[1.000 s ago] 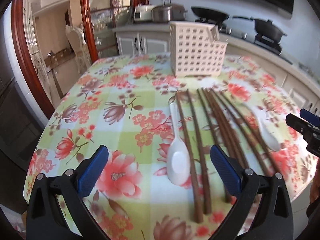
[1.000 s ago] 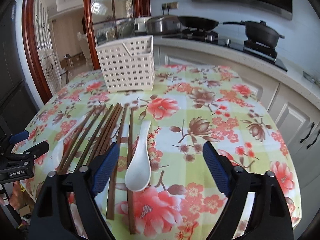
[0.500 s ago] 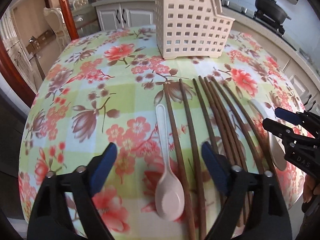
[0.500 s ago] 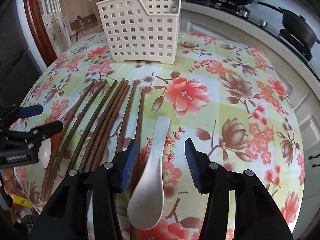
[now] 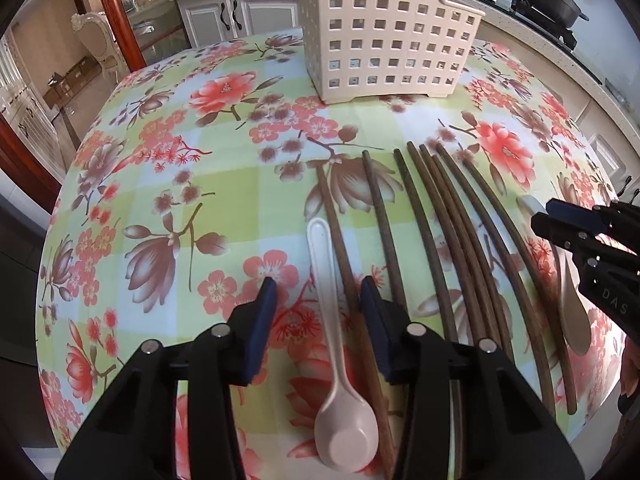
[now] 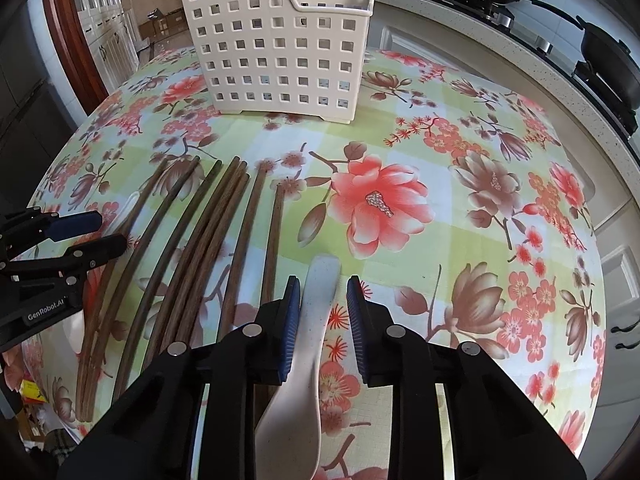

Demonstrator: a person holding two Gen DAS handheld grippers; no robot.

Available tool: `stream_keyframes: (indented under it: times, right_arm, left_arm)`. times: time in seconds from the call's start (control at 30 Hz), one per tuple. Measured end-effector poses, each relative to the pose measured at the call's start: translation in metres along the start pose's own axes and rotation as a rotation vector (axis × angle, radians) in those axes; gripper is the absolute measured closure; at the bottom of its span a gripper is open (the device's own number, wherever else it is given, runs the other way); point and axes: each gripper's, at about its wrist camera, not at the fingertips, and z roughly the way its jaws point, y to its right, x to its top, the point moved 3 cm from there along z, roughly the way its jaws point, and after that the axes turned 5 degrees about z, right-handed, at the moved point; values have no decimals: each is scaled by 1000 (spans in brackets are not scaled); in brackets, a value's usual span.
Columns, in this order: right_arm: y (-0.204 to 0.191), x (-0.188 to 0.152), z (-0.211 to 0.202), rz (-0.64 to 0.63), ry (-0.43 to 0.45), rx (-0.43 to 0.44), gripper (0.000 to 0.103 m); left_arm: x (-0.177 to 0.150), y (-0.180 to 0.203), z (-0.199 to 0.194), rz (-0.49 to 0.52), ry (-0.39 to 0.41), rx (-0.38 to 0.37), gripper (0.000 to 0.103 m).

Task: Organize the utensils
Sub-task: 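Grasp the pinkish spoon with the left tool while the right tool grasps the white ceramic spoon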

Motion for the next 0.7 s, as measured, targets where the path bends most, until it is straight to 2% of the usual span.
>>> stream_keyframes:
  times: [0.23, 0.57, 0.7]
  right_arm:
    - [5, 2, -2, 13, 12, 2, 78]
    - [6, 0, 2, 13, 6, -1, 78]
    - [5, -2, 7, 7, -4, 1, 78]
  left_arm:
    - [-1, -4, -9, -3, 14, -39, 65]
    - [-5, -15, -1, -14, 1, 4, 69]
    - [-2, -12, -1, -11, 4, 0, 80]
